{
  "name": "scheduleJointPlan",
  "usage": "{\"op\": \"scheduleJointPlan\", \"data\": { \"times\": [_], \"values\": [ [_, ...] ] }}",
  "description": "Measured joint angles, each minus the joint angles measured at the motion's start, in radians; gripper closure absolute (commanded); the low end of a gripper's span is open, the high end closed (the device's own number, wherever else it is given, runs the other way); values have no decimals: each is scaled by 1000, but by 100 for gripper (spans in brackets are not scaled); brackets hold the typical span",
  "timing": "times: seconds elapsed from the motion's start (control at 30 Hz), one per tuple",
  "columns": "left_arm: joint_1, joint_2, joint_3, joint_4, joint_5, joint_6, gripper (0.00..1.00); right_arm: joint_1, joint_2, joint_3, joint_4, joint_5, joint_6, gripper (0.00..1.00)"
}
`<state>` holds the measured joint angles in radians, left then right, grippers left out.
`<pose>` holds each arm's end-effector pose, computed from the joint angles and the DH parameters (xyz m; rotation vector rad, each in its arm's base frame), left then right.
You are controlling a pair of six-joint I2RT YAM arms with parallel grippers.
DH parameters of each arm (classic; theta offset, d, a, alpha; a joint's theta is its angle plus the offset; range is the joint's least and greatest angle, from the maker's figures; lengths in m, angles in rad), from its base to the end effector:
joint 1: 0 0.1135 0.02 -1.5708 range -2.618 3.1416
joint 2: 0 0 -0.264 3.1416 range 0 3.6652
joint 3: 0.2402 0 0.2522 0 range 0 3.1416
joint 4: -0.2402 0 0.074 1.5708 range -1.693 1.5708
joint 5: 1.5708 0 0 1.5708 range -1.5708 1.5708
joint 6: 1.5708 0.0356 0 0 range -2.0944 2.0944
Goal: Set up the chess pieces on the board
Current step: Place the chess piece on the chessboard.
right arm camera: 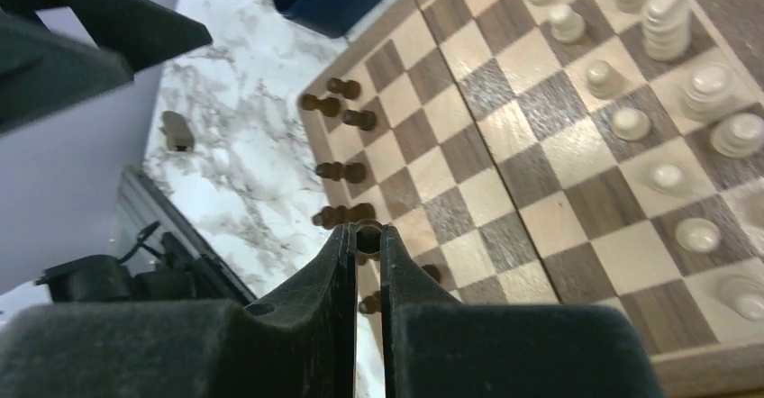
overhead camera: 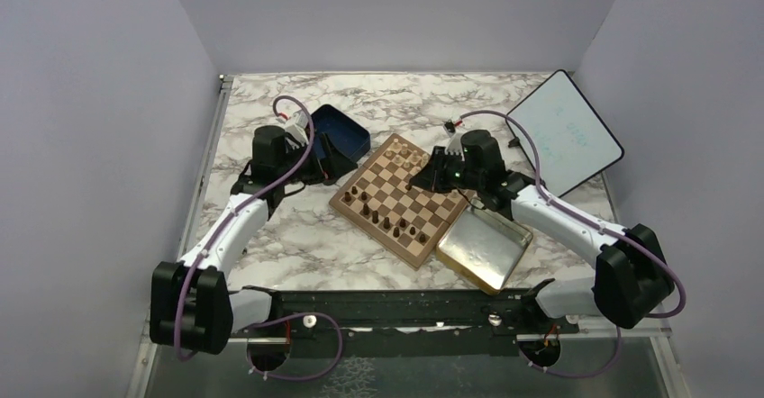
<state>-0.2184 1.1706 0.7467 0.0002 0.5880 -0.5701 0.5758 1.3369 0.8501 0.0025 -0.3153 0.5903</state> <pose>0.2491 -0.0755 0.2680 0.0361 2.0856 -1.0802 0.2446 0.1720 0.2585 -0.1941 2.1891 1.0176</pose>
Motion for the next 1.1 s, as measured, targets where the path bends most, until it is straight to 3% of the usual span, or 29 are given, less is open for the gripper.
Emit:
{"op": "scheduleJointPlan", "data": {
  "times": [0.2,0.47,0.7,1.1],
  "values": [
    [106,132,103,-180,-40,63,1,23,0,0,-99,95,-76,91],
    [168,127,151,-315,-223,79,1,123,33,51,-176,213,-163,91],
    [169,27,84,-342,-287,101,1,204,90,82,-176,297,-214,91],
    [174,23,80,-343,-288,112,1,291,202,129,-176,399,-257,88]
  ]
}}
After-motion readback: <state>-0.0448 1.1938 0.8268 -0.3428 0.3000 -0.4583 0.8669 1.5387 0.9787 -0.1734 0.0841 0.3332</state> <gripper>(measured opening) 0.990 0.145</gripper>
